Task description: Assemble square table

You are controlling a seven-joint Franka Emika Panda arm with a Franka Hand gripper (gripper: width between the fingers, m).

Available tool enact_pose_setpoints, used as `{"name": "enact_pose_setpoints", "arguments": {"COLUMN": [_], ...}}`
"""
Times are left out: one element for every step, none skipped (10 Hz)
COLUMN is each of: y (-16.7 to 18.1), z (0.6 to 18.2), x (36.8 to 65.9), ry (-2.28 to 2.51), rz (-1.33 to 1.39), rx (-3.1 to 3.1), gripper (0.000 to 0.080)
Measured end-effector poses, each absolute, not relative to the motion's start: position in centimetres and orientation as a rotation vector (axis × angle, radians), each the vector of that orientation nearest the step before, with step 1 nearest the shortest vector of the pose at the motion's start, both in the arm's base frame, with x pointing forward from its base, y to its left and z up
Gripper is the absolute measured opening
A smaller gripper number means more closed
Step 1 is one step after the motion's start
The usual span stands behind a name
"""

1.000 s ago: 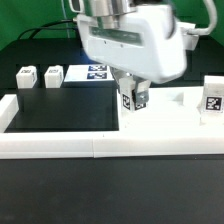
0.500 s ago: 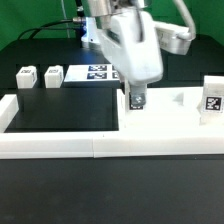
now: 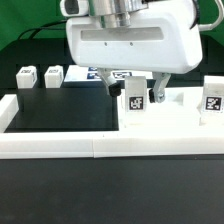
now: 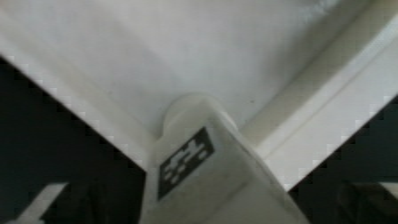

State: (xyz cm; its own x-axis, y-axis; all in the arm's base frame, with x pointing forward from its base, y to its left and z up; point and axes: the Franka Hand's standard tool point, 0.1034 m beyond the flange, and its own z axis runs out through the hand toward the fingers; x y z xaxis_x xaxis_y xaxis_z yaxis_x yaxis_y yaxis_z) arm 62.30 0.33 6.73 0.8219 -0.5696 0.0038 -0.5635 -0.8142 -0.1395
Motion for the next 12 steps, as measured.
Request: {"name": "enact_pose_setpoints", "arguments": {"y": [0.80, 1.07, 1.07, 1.04, 1.01, 1.03, 0.80, 0.55, 0.45, 0.54, 0.98, 1.05], "z": [6.63, 6.65, 6.67, 6.64, 6.63, 6.63, 6.60, 6.55, 6.66, 6.68, 6.52, 6.20], "x": [62.25, 62.27, 62.34, 62.32, 62.31, 62.31, 62.26, 62.19, 62.25, 62.19, 62.11, 62.50], "ry": [0.571, 0.324, 0.317, 0.388, 0.374, 0.407, 0.565, 0.704, 0.862, 1.168, 1.500, 1.791], "rz": [-0.088, -0.099, -0.105, -0.101, -0.101, -0.100, -0.093, -0.081, -0.063, -0.033, 0.019, 0.048], "rx": [-2.990, -3.042, -3.040, -3.031, -3.035, -3.028, -3.000, -2.969, -2.926, -2.813, -2.656, -2.445], "gripper": [0.0649, 0.0649, 0.0649, 0.0612, 0.0612, 0.0408, 0.0408, 0.0293, 0.0293, 0.0293, 0.0293, 0.0293]}}
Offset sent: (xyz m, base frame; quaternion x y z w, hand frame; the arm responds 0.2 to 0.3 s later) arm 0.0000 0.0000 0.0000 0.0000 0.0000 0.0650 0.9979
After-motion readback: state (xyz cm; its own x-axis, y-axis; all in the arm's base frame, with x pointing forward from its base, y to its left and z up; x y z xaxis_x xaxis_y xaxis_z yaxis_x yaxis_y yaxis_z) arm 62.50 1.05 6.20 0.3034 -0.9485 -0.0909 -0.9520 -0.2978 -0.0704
